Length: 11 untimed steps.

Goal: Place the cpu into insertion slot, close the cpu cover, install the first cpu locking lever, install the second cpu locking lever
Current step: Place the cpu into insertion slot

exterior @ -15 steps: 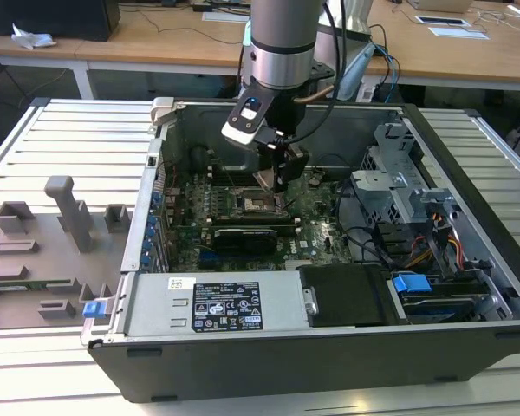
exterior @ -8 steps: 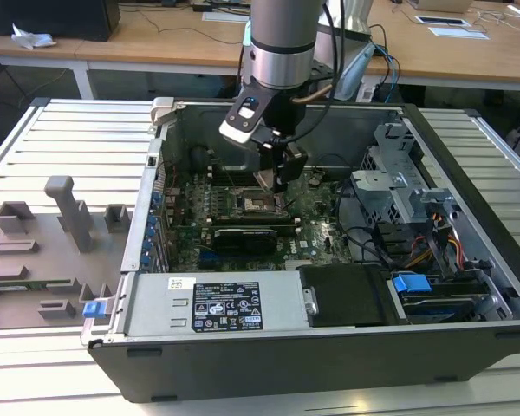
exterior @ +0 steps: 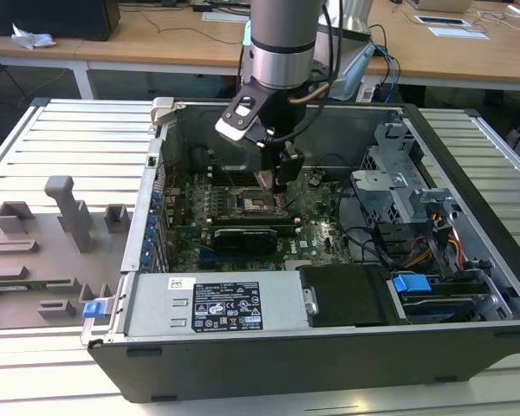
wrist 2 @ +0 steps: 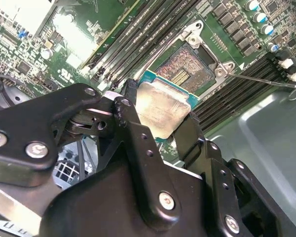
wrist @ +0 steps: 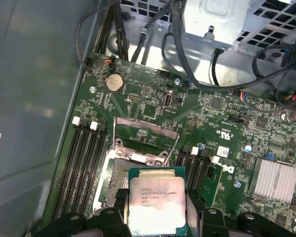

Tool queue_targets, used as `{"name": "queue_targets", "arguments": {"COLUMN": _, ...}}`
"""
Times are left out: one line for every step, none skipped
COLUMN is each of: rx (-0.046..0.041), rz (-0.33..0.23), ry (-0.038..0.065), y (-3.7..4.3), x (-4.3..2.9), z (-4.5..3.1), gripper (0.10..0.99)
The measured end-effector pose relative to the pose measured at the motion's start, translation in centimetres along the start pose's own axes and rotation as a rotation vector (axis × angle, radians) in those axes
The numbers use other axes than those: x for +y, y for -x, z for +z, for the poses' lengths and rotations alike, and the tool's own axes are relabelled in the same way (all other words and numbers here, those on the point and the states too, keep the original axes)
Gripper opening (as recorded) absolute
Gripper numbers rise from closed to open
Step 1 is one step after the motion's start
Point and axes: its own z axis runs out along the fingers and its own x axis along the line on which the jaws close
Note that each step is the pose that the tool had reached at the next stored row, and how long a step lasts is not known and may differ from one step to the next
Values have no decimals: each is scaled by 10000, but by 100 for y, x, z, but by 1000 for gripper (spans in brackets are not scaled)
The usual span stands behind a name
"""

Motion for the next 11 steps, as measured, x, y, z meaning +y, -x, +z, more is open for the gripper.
{"name": "queue_targets", "arguments": {"rx": -10, "rz": 115, "ry": -1, "y": 0, "x": 0, "z": 0, "gripper": 545}}
{"name": "queue_targets", "arguments": {"rx": -16, "rz": 177, "ry": -1, "y": 0, "x": 0, "z": 0, "gripper": 545}}
{"name": "queue_targets", "arguments": {"rx": -25, "rz": 293, "ry": -2, "y": 0, "x": 0, "z": 0, "gripper": 545}}
{"name": "queue_targets", "arguments": {"rx": -34, "rz": 395, "ry": -4, "y": 0, "x": 0, "z": 0, "gripper": 545}}
{"name": "queue_targets", "arguments": {"rx": -40, "rz": 461, "ry": -4, "y": 0, "x": 0, "z": 0, "gripper": 545}}
{"name": "queue_targets", "arguments": {"rx": -45, "rz": 520, "ry": -5, "y": 0, "x": 0, "z": 0, "gripper": 545}}
{"name": "queue_targets", "arguments": {"rx": -55, "rz": 614, "ry": -6, "y": 0, "x": 0, "z": 1, "gripper": 545}}
{"name": "queue_targets", "arguments": {"rx": -62, "rz": 685, "ry": -8, "y": 0, "x": 0, "z": 1, "gripper": 545}}
{"name": "queue_targets", "arguments": {"rx": -67, "rz": 740, "ry": -8, "y": 0, "x": 0, "z": 1, "gripper": 545}}
{"name": "queue_targets", "arguments": {"rx": -74, "rz": 805, "ry": -9, "y": 0, "x": 0, "z": 1, "gripper": 545}}
{"name": "queue_targets", "arguments": {"rx": -79, "rz": 856, "ry": -10, "y": 0, "x": 0, "z": 1, "gripper": 545}}
